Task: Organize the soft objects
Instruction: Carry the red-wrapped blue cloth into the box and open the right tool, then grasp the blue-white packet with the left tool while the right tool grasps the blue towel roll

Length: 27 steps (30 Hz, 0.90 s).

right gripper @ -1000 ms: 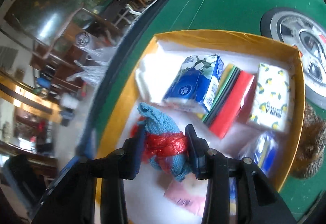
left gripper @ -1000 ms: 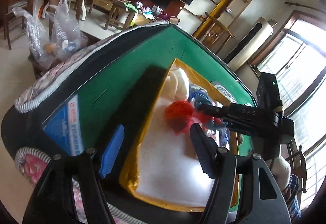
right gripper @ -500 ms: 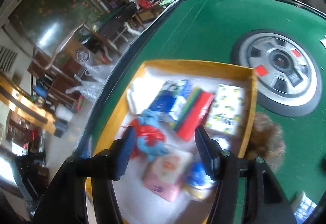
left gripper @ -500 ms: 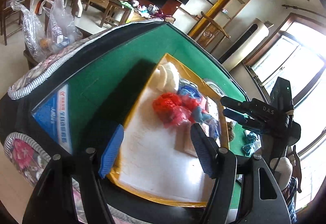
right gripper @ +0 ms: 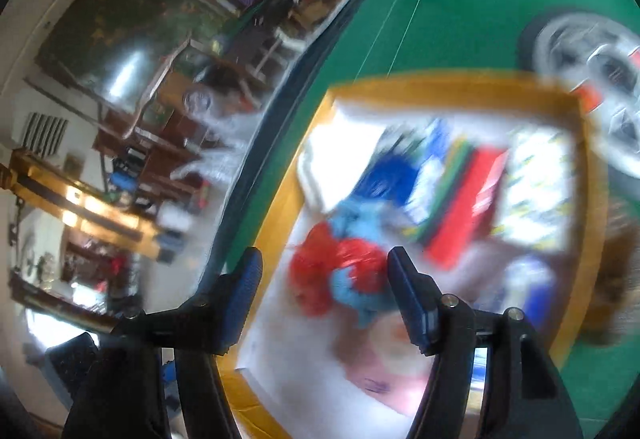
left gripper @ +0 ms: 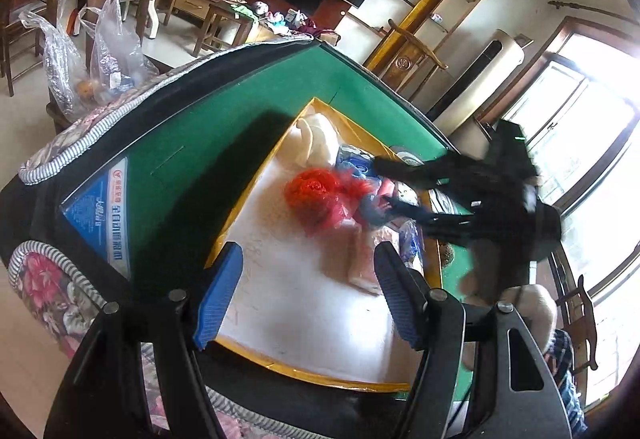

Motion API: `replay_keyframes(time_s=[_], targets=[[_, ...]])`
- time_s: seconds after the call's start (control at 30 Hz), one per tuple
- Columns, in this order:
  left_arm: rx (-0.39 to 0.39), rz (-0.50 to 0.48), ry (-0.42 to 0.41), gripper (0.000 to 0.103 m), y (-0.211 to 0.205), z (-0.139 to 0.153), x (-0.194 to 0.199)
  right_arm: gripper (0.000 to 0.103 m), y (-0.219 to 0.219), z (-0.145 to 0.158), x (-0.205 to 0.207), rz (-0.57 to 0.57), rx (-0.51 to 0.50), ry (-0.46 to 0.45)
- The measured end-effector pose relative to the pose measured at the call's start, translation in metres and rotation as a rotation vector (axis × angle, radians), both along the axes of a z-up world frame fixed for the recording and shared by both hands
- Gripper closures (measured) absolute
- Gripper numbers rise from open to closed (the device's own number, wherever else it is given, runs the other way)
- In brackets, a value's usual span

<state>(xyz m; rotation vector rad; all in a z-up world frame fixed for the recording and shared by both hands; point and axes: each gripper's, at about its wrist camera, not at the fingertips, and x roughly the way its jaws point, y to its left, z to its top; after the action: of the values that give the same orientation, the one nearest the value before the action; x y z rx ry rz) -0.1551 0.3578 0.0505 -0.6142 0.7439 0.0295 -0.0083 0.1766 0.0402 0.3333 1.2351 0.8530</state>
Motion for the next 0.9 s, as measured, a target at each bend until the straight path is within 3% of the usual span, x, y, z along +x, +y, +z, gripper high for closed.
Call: replay_keyframes(time_s=[0.1, 0.23, 0.37, 0.5, 0.67, 0.8, 0.9], targets=[[-0.012, -0.008, 0.005, 0.036, -0.001, -0.001, 0.001, 0.043, 0.016, -0.019, -0.001, 0.05, -0.014, 0.079], [-0.022, -0.039, -0.01, 0.035, -0.007, 0.001, 0.003, 0.043, -0.015, 0.006, -0.009, 0.034, 0.027, 0.005], [-0.02, -0.089, -0.029, 0.032, -0.024, 0.003, 0.01, 0.043, -0.096, 0.047, -0.026, -0.063, -0.023, -0.179], [-0.013, -0.169, -0.025, 0.032, -0.053, 0.003, 0.019, 0.041, -0.2, 0.055, -0.034, -0.255, -0.1, -0.243], [0.022, -0.279, -0.03, 0.032, -0.096, 0.009, 0.026, 0.04, -0.312, 0.03, -0.036, -0.501, -0.246, -0.202], [0.054, -0.366, -0.036, 0.032, -0.133, 0.016, 0.028, 0.04, -0.346, 0.0, -0.032, -0.572, -0.225, -0.101], [0.084, -0.422, -0.034, 0.032, -0.155, 0.021, 0.028, 0.04, -0.349, -0.014, -0.023, -0.595, -0.175, -0.053]])
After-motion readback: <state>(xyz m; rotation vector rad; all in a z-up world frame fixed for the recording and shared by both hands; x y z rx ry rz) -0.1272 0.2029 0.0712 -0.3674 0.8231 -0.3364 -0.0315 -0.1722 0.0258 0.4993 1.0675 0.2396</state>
